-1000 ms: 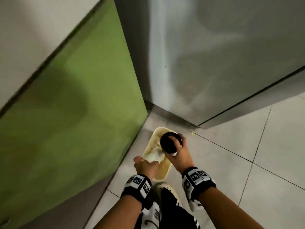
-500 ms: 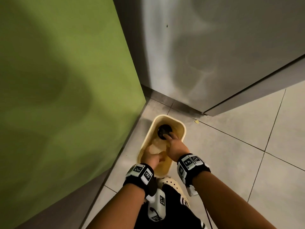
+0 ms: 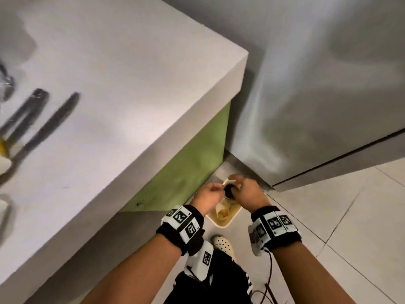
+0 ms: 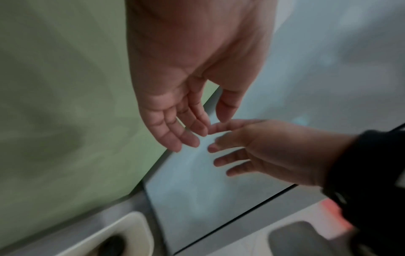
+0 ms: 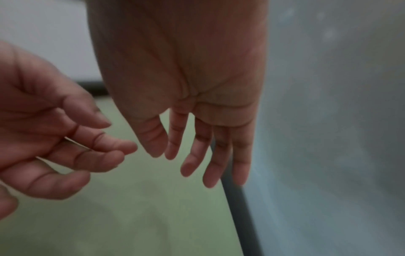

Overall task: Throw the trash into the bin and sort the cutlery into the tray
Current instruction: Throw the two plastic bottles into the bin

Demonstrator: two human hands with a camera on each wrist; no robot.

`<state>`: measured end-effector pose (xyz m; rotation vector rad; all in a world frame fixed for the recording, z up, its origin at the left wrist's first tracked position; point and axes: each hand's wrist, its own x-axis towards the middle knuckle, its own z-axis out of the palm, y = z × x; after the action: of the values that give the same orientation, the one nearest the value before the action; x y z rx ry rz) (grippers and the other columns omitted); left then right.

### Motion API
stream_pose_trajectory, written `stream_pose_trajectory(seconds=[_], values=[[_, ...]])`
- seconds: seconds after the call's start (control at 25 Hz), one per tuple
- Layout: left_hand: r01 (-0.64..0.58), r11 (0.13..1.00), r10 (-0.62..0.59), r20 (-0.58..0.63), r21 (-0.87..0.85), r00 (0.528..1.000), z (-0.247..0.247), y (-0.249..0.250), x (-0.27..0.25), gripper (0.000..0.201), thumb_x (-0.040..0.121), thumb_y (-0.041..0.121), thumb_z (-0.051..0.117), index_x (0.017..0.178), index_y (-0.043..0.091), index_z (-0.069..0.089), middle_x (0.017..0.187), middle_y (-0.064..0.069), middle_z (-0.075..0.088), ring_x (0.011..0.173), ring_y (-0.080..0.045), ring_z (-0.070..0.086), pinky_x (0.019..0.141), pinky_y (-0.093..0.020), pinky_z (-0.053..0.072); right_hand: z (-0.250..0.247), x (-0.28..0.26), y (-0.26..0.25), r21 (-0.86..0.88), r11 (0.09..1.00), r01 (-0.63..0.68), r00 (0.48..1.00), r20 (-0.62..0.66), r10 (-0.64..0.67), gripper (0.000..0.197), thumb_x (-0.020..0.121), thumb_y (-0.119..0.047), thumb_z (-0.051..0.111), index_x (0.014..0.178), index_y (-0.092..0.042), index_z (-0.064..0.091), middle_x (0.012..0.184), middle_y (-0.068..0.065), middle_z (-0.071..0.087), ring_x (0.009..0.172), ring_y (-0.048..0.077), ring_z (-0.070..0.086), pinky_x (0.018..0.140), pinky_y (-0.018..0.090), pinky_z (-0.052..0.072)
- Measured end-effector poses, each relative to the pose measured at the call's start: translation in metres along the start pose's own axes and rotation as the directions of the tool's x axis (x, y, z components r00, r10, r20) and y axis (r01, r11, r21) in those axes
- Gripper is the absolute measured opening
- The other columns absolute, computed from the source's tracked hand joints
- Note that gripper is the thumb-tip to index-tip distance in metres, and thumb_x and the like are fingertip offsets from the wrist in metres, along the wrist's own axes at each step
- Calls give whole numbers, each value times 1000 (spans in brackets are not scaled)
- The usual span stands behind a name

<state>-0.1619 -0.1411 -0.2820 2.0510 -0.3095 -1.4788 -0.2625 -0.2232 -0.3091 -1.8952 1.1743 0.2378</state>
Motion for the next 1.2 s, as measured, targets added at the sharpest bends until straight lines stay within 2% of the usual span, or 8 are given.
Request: stream_pose_trajectory(seconds=[0.12, 0.24, 0.44, 0.64, 0.76, 0.92, 1.04, 1.2], values=[[-148, 988, 147, -24, -49, 989, -32, 44, -84, 31, 91, 3, 51, 121, 3, 58, 92, 0, 60, 67, -3, 51, 48, 0, 40, -59, -48, -81, -79, 987, 139, 990, -14, -141, 34, 85, -11, 51, 115, -22, 63, 110, 14, 70, 103, 28, 65, 89, 33, 50], [-321, 936, 294, -177, -147, 939, -78, 74, -159, 29, 91, -2, 49, 118, 1, 57, 77, 8, 54, 64, 2, 51, 47, 0, 41, -101, -91, -166, -174, 919, 354, 935, 37, -353, 36, 86, -10, 51, 120, -20, 60, 108, 13, 70, 103, 29, 63, 81, 28, 47], [-548, 835, 443, -519, -59, 731, -155, 74, -249, 26, 87, 3, 57, 87, 29, 59, 76, 14, 58, 49, 10, 53, 50, -2, 40, -115, -132, -273, -198, 738, 645, 760, 70, -646, 30, 87, -17, 54, 116, -21, 60, 91, 1, 63, 81, 20, 59, 74, 28, 45], [-505, 861, 354, -789, 65, 502, -230, 39, -293, 22, 85, 4, 59, 81, 26, 61, 75, 15, 59, 47, 13, 53, 51, 2, 39, -66, -135, -340, -172, 626, 761, 649, 183, -738, 33, 86, -18, 56, 119, -19, 58, 112, 4, 59, 89, 17, 53, 79, 20, 37], [-373, 927, 227, -862, 48, 454, -269, 10, -294, 17, 83, 8, 63, 92, 22, 64, 92, -2, 66, 58, 7, 59, 64, -13, 43, -26, -128, -372, -117, 599, 792, 610, 189, -769, 38, 84, -17, 58, 122, -18, 57, 123, 10, 52, 110, 24, 56, 100, 24, 41], [-130, 991, 89, -903, 37, 421, -298, -29, -282, 53, 75, 31, 72, 122, 15, 56, 129, -16, 50, 117, -31, 54, 102, -32, 43, 18, -123, -412, -115, 681, 723, 691, 140, -709, 48, 86, -27, 58, 132, -25, 46, 131, 16, 38, 117, 37, 49, 106, 42, 41], [-84, 996, 62, -894, 27, 445, -310, -33, -274, 70, 75, 44, 70, 135, 22, 42, 135, -18, 40, 126, -37, 45, 110, -39, 36, 42, -117, -437, -238, 726, 645, 760, 95, -643, 54, 87, -37, 53, 138, -30, 35, 140, 20, 29, 124, 43, 37, 106, 44, 35], [-208, 955, -78, -853, -213, 516, -332, -26, -254, 82, 76, 45, 67, 143, 20, 26, 141, -19, 41, 129, -35, 44, 109, -37, 35, 66, -103, -459, -354, 810, 467, 880, 93, -466, 81, 79, -63, 48, 146, -37, 10, 144, 26, 30, 130, 44, 34, 108, 49, 31]])
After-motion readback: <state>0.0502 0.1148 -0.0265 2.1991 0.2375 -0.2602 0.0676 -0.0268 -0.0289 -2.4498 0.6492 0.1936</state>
